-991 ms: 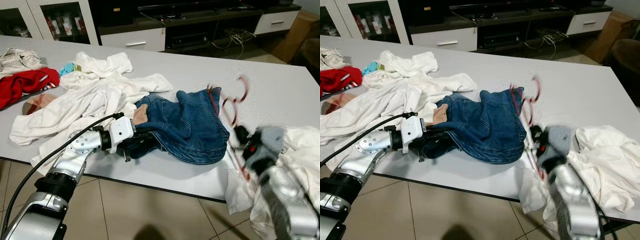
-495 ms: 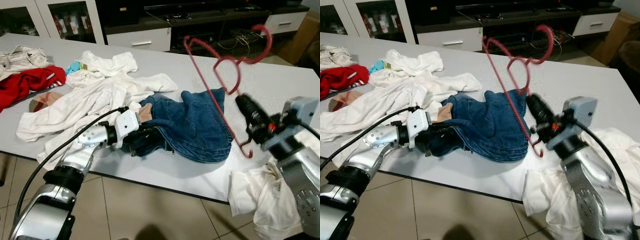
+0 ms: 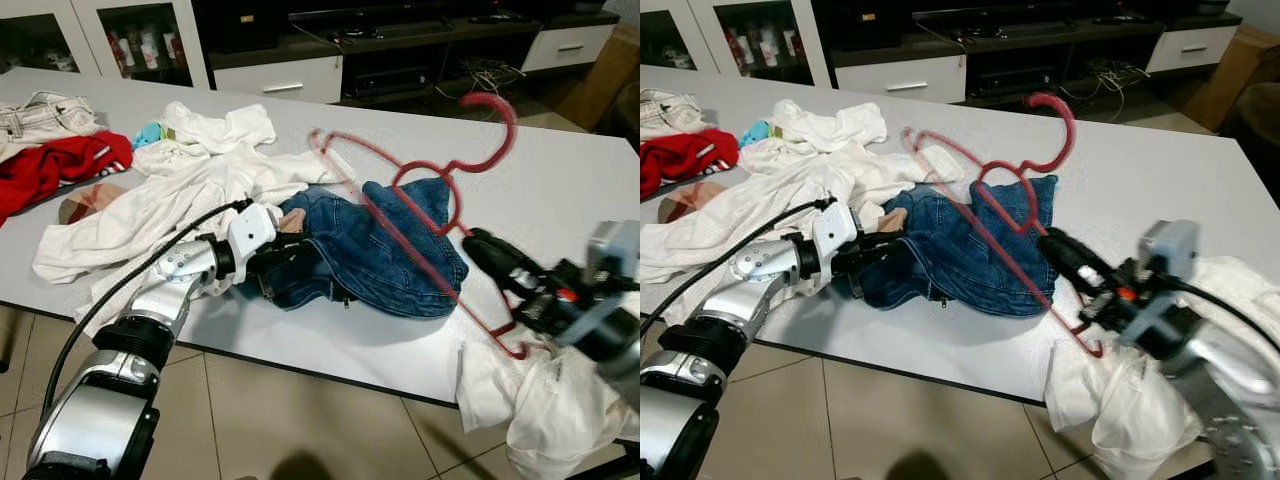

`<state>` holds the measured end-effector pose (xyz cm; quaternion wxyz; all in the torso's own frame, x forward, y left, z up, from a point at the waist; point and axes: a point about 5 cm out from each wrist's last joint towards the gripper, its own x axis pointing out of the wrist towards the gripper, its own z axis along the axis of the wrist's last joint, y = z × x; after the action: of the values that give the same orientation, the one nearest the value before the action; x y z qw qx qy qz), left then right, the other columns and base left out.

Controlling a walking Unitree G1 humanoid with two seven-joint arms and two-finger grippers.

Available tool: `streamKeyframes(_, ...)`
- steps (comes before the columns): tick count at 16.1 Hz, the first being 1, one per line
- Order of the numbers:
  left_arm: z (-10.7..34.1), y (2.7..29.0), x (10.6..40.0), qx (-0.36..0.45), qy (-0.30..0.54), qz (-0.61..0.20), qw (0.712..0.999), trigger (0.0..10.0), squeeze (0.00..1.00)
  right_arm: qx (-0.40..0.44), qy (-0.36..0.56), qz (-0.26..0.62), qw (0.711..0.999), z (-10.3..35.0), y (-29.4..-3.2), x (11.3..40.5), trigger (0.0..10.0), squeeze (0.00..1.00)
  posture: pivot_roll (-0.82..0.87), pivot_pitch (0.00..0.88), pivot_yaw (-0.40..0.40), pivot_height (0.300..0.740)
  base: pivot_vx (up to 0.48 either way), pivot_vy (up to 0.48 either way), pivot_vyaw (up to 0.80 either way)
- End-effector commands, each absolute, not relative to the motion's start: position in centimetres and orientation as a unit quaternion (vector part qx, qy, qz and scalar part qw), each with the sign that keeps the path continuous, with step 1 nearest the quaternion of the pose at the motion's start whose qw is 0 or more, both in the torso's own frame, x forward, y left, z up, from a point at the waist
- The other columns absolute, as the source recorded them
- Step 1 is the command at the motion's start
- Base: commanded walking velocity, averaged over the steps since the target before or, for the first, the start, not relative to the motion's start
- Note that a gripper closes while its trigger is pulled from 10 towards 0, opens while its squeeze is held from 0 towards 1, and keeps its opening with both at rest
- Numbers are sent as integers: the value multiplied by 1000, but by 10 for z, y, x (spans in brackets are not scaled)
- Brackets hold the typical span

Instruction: Hang hanger

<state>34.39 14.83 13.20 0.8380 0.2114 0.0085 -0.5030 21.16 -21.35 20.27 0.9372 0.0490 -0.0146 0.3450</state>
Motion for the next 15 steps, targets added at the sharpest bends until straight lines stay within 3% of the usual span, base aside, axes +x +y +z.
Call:
streamKeyframes(1,138,149,348,217,1,-495,841,0,0,44,-17,351,935,210,-222,207,10000,0,-131,0,27,740,0,0,0)
streamKeyframes(5,134,148,348,219,8,-495,841,0,0,16,34,409,912,217,-238,184,10000,0,-135,0,27,740,0,0,0)
streamKeyframes(15,147,145,362,224,0,-470,853,0,0,3,121,494,861,209,-235,159,10000,0,-143,0,31,740,0,0,0)
